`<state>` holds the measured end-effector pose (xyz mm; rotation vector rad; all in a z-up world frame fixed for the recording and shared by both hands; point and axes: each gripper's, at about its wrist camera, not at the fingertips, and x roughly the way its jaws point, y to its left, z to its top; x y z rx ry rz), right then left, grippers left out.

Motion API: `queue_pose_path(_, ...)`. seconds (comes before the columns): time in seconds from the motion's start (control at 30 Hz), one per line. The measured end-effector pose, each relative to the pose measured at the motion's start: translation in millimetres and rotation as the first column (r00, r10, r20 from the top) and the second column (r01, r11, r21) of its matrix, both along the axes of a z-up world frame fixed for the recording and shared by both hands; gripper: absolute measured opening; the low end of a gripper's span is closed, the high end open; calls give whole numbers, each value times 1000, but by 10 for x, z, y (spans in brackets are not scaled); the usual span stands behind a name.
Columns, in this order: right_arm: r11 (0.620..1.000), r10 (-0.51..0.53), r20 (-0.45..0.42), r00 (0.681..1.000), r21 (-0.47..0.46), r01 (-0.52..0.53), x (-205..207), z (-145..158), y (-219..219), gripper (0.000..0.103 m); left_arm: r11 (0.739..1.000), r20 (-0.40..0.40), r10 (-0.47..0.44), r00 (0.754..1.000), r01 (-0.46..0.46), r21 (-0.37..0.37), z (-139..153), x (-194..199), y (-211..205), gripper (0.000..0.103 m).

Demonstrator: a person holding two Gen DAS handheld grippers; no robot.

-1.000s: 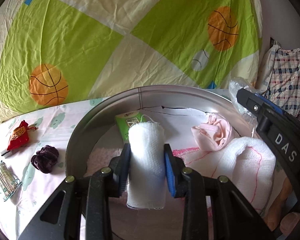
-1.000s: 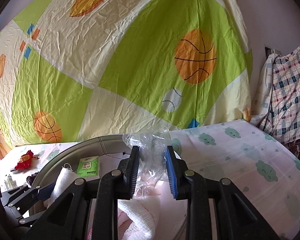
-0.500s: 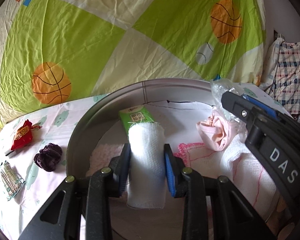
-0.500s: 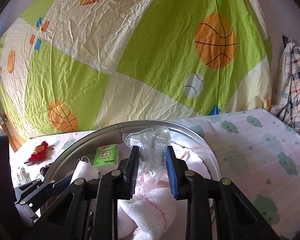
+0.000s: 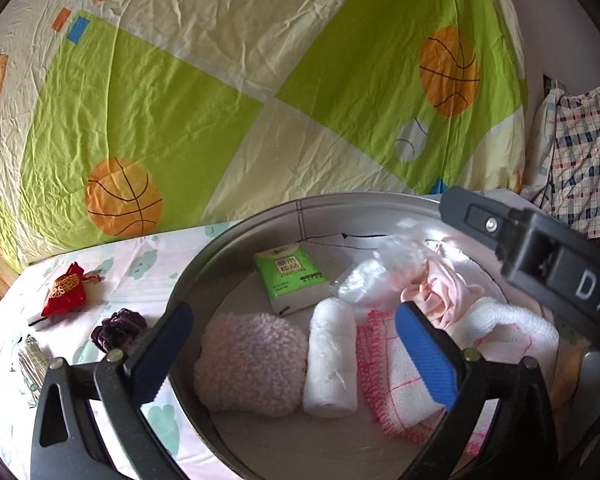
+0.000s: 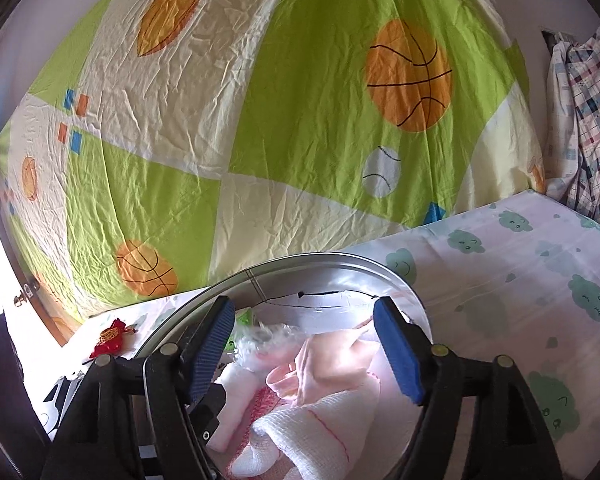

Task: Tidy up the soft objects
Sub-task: 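Withdraw both tools from the tin toward the stick bag and scrunchie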

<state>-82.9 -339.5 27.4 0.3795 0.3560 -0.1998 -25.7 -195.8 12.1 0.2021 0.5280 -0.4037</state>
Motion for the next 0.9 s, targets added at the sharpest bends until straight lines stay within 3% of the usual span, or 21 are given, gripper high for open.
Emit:
queue_pose_path(0.13,996,-87,57,995,-29,89,-141,80,-59,74,1000,-4,8,1000,-8,13,-18,30,6,103)
queue_pose_path(0.37,963,-242,133,961,-89,254,-333,150,-91,74,999,-27,29,999,-30,-43,-1,63,110,103)
queue_pose_path(0.67,909,-323,227,919,-196,369,-489,226,22,78,992,-21,97,995,-98,-75,-12,116,259,103)
queue_pose_path(0.9,894,-307,249,919,-257,368,-517,226,166,78,989,29,131,991,-129,-70,9,81,340,103)
